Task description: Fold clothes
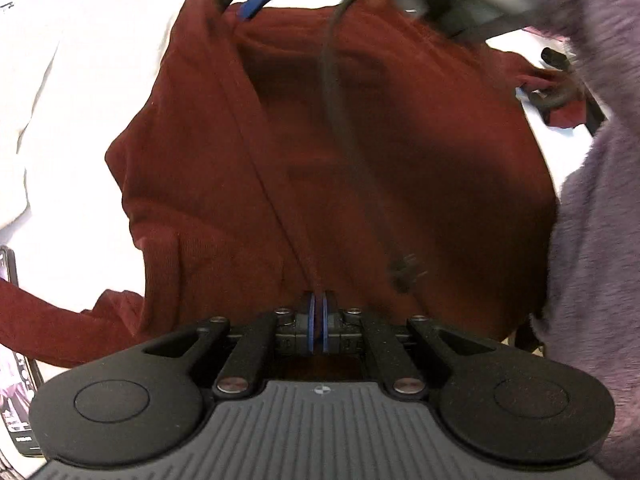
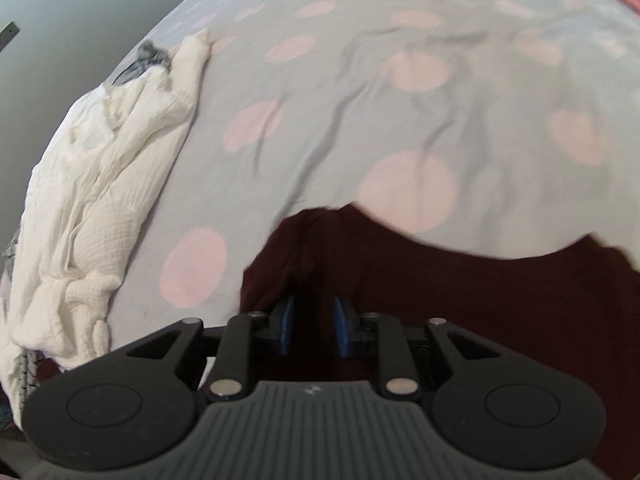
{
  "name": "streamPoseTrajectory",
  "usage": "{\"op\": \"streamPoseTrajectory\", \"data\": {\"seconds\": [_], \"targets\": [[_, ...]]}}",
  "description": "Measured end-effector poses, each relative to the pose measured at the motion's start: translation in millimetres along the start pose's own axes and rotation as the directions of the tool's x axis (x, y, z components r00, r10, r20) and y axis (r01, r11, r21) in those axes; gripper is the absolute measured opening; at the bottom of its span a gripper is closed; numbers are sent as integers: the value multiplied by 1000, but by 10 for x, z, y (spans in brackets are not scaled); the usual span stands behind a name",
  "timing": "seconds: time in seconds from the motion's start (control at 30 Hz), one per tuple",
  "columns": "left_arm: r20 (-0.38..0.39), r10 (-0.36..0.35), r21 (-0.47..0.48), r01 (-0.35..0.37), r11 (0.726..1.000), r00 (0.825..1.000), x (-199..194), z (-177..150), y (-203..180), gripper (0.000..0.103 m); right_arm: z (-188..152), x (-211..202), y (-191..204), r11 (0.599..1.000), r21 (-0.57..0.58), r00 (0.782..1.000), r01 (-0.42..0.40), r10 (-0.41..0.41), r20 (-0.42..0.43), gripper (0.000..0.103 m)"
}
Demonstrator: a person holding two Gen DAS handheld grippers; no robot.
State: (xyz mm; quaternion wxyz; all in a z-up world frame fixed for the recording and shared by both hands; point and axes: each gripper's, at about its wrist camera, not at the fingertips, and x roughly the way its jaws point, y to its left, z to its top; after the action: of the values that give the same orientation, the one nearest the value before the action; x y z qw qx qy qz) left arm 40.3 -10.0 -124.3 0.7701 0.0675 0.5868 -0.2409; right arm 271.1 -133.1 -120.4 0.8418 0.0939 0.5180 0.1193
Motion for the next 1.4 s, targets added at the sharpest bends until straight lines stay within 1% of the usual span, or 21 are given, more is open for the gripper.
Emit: {"op": "streamPoseTrajectory", "data": {"seconds": [0.1, 0.17, 0.2, 0.3, 0.43, 0.53, 0.6, 0.63, 0.7, 0.77, 0.83, 0.9, 1.0, 1.03, 1.07, 1.1, 1.13, 1.2, 1.27, 1.33, 1.4], "targets": [[18, -24, -10, 24, 1000, 1000, -82, -44, 47, 22, -18, -199, -41, 1000, -2, 1000, 12, -11, 15, 30], [43, -39, -7, 40, 999, 998, -195, -97, 57, 44, -55, -342, -33, 1000, -27, 1000, 10, -9, 24, 33], [59, -39, -3, 39, 999, 998, -252, -128, 66, 48, -84, -418, -15, 999, -44, 1000, 11, -10, 29, 35], [98, -14, 22, 12, 1000, 995, -460, -222, 101, 49, -202, -663, 49, 995, -96, 999, 2, 3, 47, 43], [157, 3, 51, -11, 999, 988, -712, -264, 252, 49, -405, -967, 151, 987, -158, 998, -22, 31, 54, 47], [209, 48, 119, -75, 990, 977, -896, -305, 379, 51, -564, -1166, 222, 979, -202, 997, -41, 53, 54, 49], [241, 73, 202, -124, 972, 968, -1006, -379, 461, 57, -671, -1278, 247, 974, -224, 997, -47, 61, 53, 53], [247, 90, 239, -151, 959, 965, -994, -390, 480, 62, -726, -1328, 252, 972, -230, 997, -52, 65, 47, 54], [238, 138, 307, -209, 929, 961, -935, -419, 512, 63, -843, -1393, 244, 968, -238, 996, -74, 82, 25, 54], [228, 174, 383, -252, 889, 958, -839, -476, 510, 63, -1009, -1440, 242, 961, -259, 995, -95, 99, 2, 54], [236, 199, 450, -288, 845, 951, -706, -518, 490, 62, -1195, -1460, 268, 944, -307, 992, -124, 125, -17, 52], [238, 214, 511, -309, 802, 947, -567, -549, 465, 61, -1379, -1439, 331, 913, -375, 987, -159, 152, -47, 49], [230, 232, 580, -325, 747, 945, -425, -594, 440, 59, -1645, -1365, 421, 874, -451, 983, -181, 160, -86, 49], [234, 246, 594, -339, 729, 941, -425, -637, 469, 50, -1721, -1327, 436, 867, -463, 983, -184, 155, -102, 49], [235, 252, 601, -344, 721, 939, -381, -639, 462, 38, -1788, -1292, 447, 863, -470, 982, -184, 147, -115, 49], [222, 247, 603, -332, 725, 943, -334, -635, 465, 30, -1851, -1263, 454, 858, -480, 982, -183, 140, -125, 49], [207, 234, 596, -312, 740, 950, -325, -637, 484, 19, -1917, -1245, 462, 848, -496, 982, -183, 137, -129, 49], [201, 209, 583, -288, 760, 957, -335, -631, 501, 11, -2043, -1242, 505, 801, -570, 983, -182, 139, -118, 49], [204, 196, 578, -280, 766, 959, -358, -621, 493, 2, -2167, -1256, 596, 715, -681, 986, -160, 147, -78, 49], [199, 197, 576, -277, 769, 960, -379, -614, 477, 0, -2268, -1225, 702, 609, -783, 988, -127, 152, -42, 49], [190, 201, 567, -275, 777, 961, -440, -615, 447, 0, -2337, -1152, 785, 524, -846, 988, -100, 154, -22, 48]]}}
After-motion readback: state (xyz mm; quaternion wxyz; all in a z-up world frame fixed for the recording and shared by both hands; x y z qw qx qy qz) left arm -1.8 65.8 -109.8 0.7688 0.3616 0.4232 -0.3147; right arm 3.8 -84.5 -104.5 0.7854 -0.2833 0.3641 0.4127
